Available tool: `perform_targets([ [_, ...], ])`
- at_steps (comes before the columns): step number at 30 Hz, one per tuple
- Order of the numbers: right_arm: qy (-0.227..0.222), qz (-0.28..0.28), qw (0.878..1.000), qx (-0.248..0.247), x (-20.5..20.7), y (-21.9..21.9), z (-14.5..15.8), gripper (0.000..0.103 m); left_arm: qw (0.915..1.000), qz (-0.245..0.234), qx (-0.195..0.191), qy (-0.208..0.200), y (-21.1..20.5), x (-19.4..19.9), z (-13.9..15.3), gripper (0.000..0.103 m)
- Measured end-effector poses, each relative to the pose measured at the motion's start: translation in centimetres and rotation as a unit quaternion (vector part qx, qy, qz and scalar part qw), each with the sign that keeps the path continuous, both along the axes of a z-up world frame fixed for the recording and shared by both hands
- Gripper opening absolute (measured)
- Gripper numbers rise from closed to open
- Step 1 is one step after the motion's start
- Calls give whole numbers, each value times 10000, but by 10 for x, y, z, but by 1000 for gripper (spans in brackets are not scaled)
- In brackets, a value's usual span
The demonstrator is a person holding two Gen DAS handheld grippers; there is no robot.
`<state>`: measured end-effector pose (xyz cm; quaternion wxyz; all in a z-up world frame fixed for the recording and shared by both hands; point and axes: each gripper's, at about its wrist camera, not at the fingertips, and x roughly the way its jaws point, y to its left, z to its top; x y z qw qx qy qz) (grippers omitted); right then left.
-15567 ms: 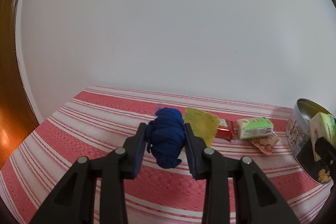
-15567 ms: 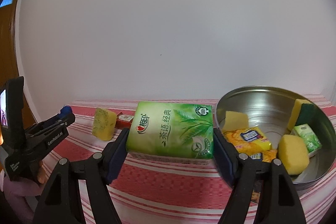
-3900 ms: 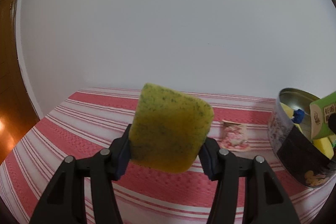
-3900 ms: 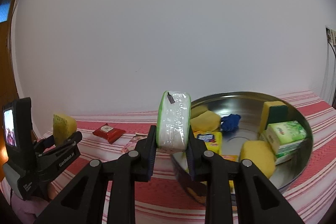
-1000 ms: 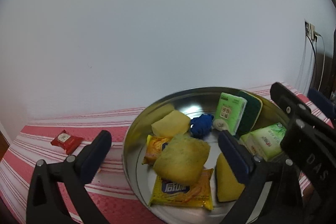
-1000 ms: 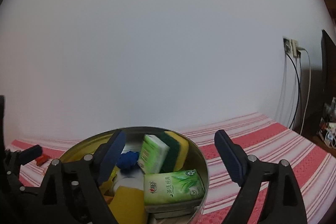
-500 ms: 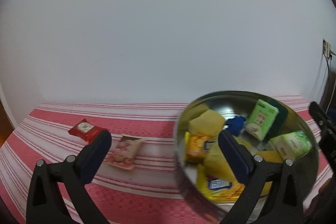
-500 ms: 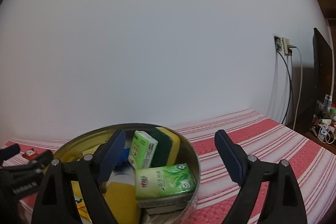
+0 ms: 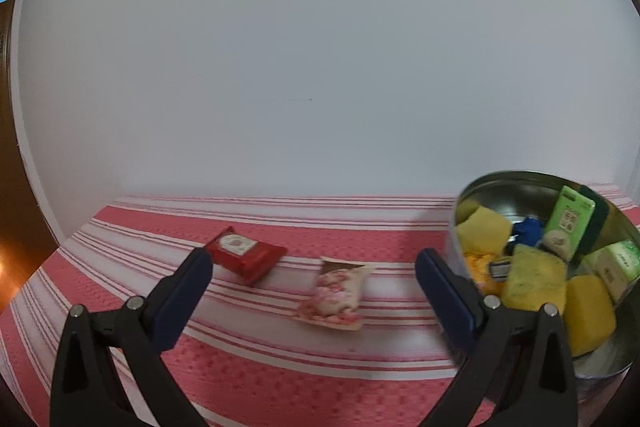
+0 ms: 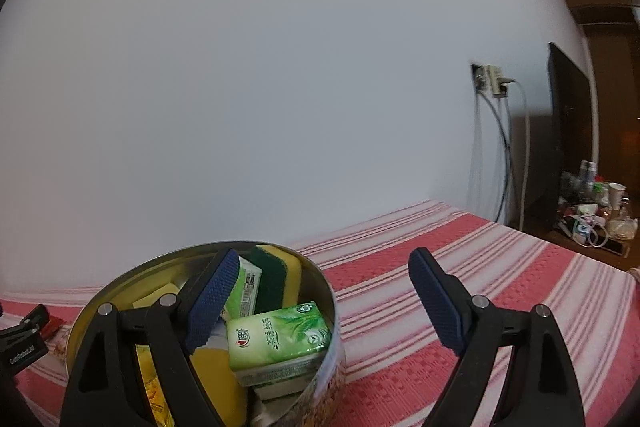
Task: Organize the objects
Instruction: 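Withdraw both tools from the tin toward the red packet and floral snack bag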
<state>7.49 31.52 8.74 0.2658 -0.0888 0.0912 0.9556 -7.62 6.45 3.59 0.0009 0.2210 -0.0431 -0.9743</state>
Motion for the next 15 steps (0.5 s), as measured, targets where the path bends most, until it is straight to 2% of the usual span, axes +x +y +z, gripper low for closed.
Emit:
perform_targets([
  [4,53,-265,9996,114,10,-16,2,88,10000,22,61,-45,-13,-1,-1,103],
  [9,54,-346,9993,-103,18,-35,0,88,9999,-3,80,-64,-24,-1,-2,103],
  [15,6,-147,9999,19,15,-73,1,88,9999,28,80,-124,-43,-3,-4,103],
])
